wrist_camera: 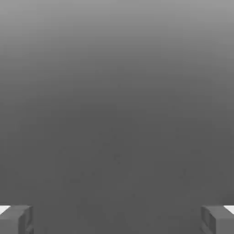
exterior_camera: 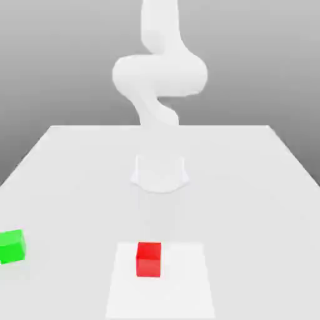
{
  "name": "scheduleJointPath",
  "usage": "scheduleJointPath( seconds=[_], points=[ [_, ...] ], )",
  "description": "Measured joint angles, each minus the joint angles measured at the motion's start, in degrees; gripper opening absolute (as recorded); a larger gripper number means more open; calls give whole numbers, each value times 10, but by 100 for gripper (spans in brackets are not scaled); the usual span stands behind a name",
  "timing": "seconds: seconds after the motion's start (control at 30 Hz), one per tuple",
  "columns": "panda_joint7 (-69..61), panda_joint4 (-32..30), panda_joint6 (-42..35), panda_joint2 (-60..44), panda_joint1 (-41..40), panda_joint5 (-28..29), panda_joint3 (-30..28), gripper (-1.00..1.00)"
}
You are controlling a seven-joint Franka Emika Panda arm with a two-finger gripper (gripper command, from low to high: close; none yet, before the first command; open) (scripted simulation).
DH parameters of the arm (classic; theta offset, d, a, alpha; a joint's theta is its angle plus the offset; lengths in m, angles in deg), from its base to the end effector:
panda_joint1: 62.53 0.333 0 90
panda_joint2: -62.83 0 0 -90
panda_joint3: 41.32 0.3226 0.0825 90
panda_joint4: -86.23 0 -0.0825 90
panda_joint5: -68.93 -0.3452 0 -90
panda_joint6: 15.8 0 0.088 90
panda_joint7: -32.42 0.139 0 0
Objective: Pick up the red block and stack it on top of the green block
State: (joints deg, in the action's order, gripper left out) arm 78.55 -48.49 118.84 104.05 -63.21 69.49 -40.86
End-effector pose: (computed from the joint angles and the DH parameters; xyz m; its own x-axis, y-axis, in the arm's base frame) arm 0.3568 -0.0008 0.6445 0.5182 -0.7167 0.4667 -0.5466 -0.6972 -0.4638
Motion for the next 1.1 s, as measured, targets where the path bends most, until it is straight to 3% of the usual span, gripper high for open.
scheduleJointPath(
  seconds=[0.37,0.6,0.83,0.87,1.1],
  points=[
    [12,-144,145,-239,-21,24,0,0],
    [-5,-233,234,-384,-24,5,-9,0],
    [-15,-234,351,-528,-26,-9,-6,0],
    [-15,-232,365,-545,-26,-9,-6,-100],
    [-14,-231,367,-547,-26,-7,-5,-100]
  ],
)
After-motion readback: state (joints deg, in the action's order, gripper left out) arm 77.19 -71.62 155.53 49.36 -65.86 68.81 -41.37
